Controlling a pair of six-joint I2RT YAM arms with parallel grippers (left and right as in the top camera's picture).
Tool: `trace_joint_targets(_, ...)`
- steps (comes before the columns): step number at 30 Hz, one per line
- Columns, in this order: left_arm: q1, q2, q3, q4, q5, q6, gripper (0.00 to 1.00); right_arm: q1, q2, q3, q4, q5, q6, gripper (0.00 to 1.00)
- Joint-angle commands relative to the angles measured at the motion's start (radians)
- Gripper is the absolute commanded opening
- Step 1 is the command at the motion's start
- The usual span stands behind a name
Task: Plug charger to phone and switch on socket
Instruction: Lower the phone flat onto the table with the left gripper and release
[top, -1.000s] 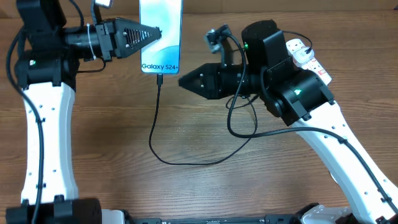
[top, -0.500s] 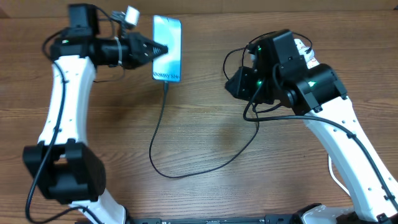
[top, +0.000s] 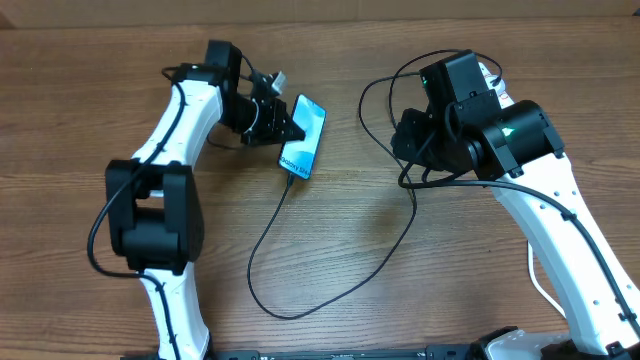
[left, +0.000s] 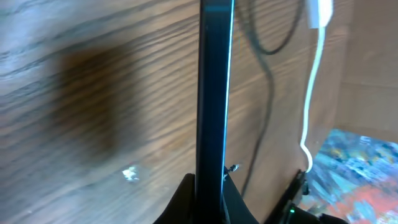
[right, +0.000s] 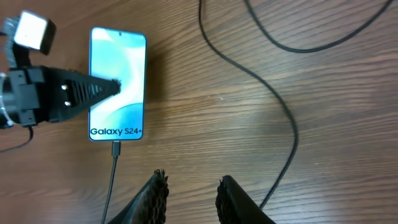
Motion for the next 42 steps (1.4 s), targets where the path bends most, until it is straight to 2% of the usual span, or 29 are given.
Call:
trace_joint_targets(1,0.0,0.029,0.009,0.007,-0.015,0.04,0.04,-0.004,0.0,0.008,0.001,0.043,0.008,0.27)
trace_joint_targets(10,-0.001,0.061,0.009,0.018,-0.061,0.026,0.04,-0.004,0.0,0.008,0.0,0.057,0.027,0.27)
trace_joint_targets(14,-0.01,0.063,0.009,0.03,-0.16,-0.02,0.05,-0.004,0.0,0.008,0.001,0.058,0.028,0.27)
trace_joint_targets(29,-0.066,0.121,0.009,0.067,-0.15,-0.058,0.05,-0.004,0.0,0.008,0.0,0.057,0.027,0.27)
trace_joint_targets(33,-0.066,0.121,0.009,0.077,-0.156,-0.057,0.13,-0.004,0.0,0.008,0.0,0.057,0.027,0.27)
trace_joint_targets(38,-0.068,0.121,0.009,0.08,-0.207,-0.057,0.14,-0.004,0.0,0.008,0.0,0.057,0.027,0.27)
trace_joint_targets(42,-0.068,0.121,0.009,0.077,-0.248,-0.057,0.2,-0.004,0.0,0.008,-0.001,0.056,0.027,0.27)
